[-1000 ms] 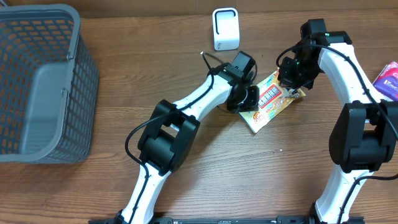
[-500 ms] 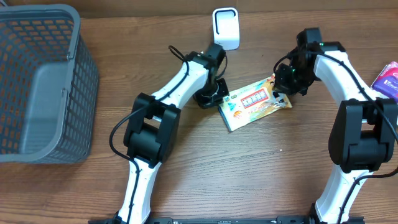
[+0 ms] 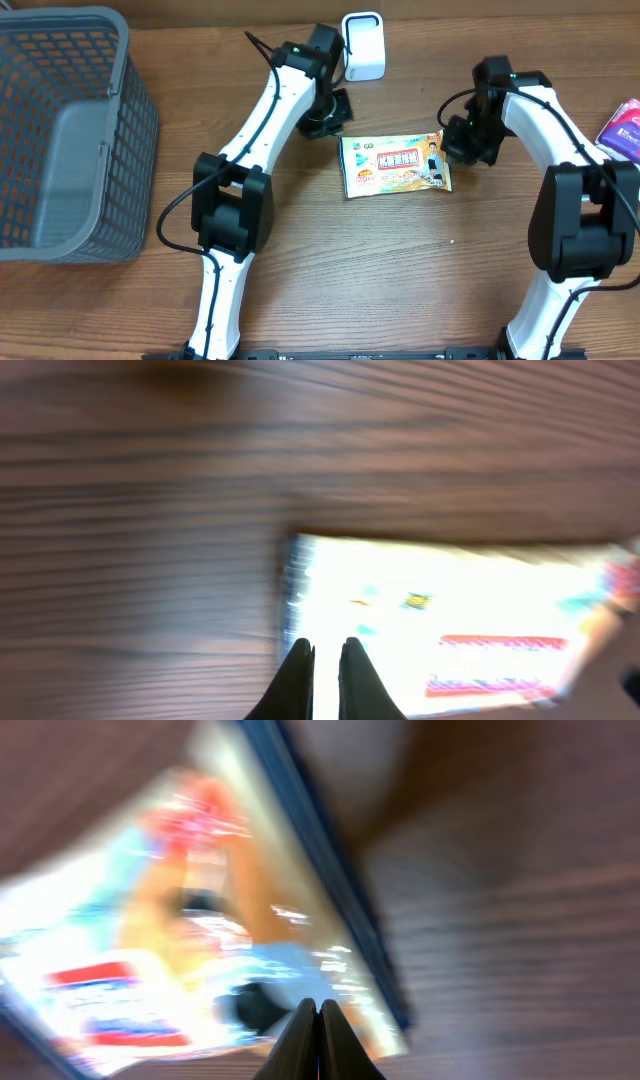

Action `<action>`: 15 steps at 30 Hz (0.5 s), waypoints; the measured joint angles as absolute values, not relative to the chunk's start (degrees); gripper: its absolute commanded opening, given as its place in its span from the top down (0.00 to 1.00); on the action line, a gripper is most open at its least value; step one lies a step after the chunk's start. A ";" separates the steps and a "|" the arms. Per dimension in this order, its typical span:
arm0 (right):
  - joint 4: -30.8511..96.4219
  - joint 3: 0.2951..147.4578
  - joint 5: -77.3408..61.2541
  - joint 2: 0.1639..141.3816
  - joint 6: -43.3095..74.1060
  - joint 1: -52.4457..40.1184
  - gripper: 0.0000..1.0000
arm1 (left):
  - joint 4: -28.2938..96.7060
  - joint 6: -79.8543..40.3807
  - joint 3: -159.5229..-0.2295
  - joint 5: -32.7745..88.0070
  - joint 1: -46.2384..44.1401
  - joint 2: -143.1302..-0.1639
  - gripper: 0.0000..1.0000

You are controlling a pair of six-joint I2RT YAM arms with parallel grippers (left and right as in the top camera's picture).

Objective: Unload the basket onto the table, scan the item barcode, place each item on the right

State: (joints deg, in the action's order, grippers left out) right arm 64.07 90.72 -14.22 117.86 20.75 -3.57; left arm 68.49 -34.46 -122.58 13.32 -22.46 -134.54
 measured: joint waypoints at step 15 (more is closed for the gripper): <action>50.57 84.62 -22.33 117.40 25.26 -8.23 0.96 | 63.20 -33.06 -122.54 21.47 -32.45 -140.14 0.96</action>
State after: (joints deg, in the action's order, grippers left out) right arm 50.57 84.62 -22.33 117.40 25.26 -8.23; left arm 63.20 -33.06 -122.54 21.47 -32.45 -140.14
